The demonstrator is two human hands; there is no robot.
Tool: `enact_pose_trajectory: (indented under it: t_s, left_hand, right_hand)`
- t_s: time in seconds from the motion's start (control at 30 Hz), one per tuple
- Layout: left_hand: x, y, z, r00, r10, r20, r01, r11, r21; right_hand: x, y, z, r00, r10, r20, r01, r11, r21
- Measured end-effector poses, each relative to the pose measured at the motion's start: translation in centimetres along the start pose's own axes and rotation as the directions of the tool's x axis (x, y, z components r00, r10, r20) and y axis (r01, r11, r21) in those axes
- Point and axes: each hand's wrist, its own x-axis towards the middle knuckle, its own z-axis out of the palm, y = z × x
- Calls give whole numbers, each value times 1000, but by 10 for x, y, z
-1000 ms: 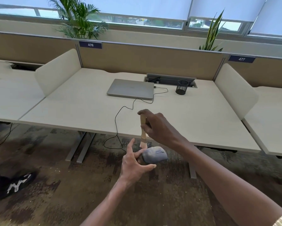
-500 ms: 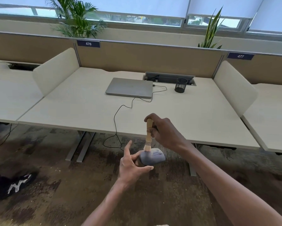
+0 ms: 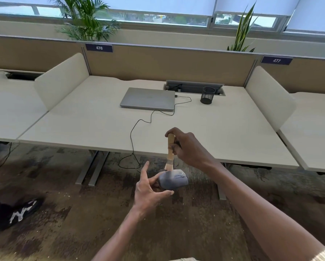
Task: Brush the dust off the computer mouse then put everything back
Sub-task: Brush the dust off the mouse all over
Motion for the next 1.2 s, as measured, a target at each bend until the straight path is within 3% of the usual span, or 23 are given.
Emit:
enact_pose_trajectory:
  t_s: [0.3, 0.4, 0.53, 0.77, 0.9, 1.07, 1.2]
  left_hand:
    - [1, 9, -3, 1000, 1, -17, -1, 999, 42]
    - [1, 8, -3, 1000, 11, -26, -9, 997, 76]
    - [5, 7, -4, 999, -4, -34, 7, 997, 71]
    - [10, 5, -2, 1000, -10, -10, 10, 999, 45]
    - [12, 1, 0, 1000, -18, 6, 17, 999, 43]
    - [15, -2, 0, 1000, -25, 7, 25, 1000, 10]
    - [16, -2, -1, 1000, -10, 17, 10, 1000, -7]
  right_hand:
    - [9, -5, 2, 999, 7, 34, -8, 1000, 12]
    - [10, -1, 0, 1000, 29, 1, -29, 1000, -12]
    - [1, 3, -3, 998, 10, -54, -5, 997, 81]
    - [-12, 7, 1, 999, -45, 15, 44, 997, 56]
    - [-7, 13, -2, 998, -35, -42, 36, 999, 23]
    - [-8, 21, -7, 994, -16, -110, 28, 994, 107]
    - [-15, 27, -9, 999, -30, -40, 35, 993, 114]
